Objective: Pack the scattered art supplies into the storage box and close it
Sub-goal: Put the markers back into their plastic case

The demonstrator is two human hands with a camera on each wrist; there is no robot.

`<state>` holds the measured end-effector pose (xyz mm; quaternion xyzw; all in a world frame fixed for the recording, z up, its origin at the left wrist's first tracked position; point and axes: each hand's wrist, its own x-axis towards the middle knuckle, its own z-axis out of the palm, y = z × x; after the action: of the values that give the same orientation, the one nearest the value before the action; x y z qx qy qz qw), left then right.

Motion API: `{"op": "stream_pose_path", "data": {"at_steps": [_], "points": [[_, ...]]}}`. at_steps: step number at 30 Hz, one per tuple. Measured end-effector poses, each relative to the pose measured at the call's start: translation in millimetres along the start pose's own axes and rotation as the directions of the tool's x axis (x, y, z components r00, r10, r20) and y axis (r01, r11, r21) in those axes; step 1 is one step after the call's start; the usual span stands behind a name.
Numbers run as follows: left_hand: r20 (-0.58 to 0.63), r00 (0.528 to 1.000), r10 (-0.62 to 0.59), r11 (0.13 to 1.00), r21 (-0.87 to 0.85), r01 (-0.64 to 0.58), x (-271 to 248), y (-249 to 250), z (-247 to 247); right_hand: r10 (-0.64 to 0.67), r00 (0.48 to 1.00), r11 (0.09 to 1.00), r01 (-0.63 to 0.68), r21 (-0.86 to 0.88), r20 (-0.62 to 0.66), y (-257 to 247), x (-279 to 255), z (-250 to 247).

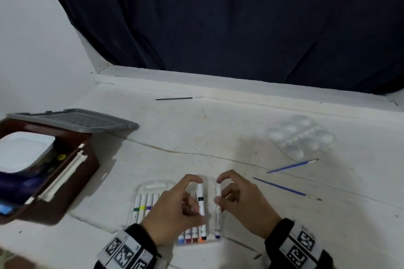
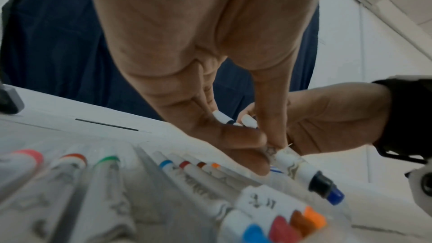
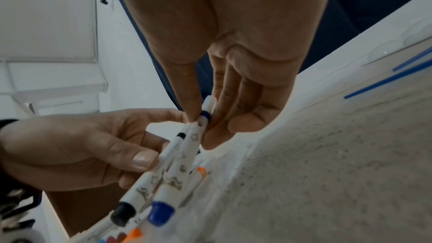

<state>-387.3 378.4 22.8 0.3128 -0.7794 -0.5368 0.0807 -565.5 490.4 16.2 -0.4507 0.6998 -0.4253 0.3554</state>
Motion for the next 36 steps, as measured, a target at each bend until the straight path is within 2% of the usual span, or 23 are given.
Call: {"op": "stream_pose_path", "data": {"at_steps": [7,11,17,19,22,25,32,36], "points": [[-0.005,1.0,0.021,0.972,0.233,-0.02,7,-6,10,-0.032,0.999,0.979,0.026,-0.203,-0.028,3,7,11],[0.023,1.0,-0.006,0.937,0.35,-0.003,9,-9,11,-0.056,0.998,0.864,0.065,-0.499,0.035,2,13,11],[0.07,0.997,-0.033,0.831,0.557,-0.012,7,-9,5,0.002,0.966,0.791,0.156,-0.591,0.258,-8,16,2],[0.078,0.996,-0.045,0.813,0.583,-0.009,10,-10,6,0.043,0.955,0.748,0.164,-0.643,0.294,-9,18,1],[0.074,0.994,-0.076,0.802,0.597,0.017,15,-7,7,0.098,0.949,0.697,0.148,-0.702,0.298,-8,20,2],[0.067,0.994,-0.084,0.769,0.639,0.023,17,-2,7,0.097,0.952,0.654,0.16,-0.74,0.291,-11,22,5],[0.028,0.997,-0.069,0.582,0.813,0.017,15,11,13,0.084,0.957,0.554,0.186,-0.811,0.276,-15,23,6],[0.026,0.996,-0.088,0.556,0.831,0.028,18,15,11,0.053,0.958,0.51,0.216,-0.832,0.281,-20,26,11]]}}
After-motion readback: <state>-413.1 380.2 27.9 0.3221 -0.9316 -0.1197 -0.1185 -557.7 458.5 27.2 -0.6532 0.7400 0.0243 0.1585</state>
